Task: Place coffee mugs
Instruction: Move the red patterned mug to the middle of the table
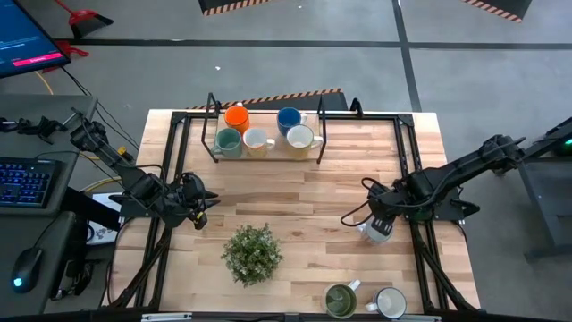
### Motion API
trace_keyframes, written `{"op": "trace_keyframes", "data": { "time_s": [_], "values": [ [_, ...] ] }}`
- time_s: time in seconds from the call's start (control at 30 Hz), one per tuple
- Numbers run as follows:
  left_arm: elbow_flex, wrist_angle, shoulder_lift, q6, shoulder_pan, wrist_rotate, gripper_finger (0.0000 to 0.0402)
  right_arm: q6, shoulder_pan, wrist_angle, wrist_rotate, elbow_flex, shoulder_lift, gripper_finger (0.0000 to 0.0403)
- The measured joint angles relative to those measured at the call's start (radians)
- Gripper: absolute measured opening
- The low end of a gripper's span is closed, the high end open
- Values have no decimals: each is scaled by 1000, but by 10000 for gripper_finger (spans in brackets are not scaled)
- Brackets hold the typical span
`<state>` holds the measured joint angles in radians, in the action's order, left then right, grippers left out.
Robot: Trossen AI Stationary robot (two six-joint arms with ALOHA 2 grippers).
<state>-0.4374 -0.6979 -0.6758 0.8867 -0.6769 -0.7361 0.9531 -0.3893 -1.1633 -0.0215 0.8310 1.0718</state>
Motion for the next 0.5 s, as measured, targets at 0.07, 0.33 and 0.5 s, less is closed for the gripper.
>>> {"op": "trace_keyframes", "data": {
  "time_s": [0.07, 0.33, 0.5],
  "values": [
    [0, 0, 0, 0, 0, 0, 81, 11, 0, 0, 4, 0, 0, 108],
    [0, 0, 0, 0, 0, 0, 81, 17, 0, 13, 28, -21, 20, 108],
    [0, 0, 0, 0, 0, 0, 81, 18, -8, 85, 49, -71, 46, 108]
  ]
}}
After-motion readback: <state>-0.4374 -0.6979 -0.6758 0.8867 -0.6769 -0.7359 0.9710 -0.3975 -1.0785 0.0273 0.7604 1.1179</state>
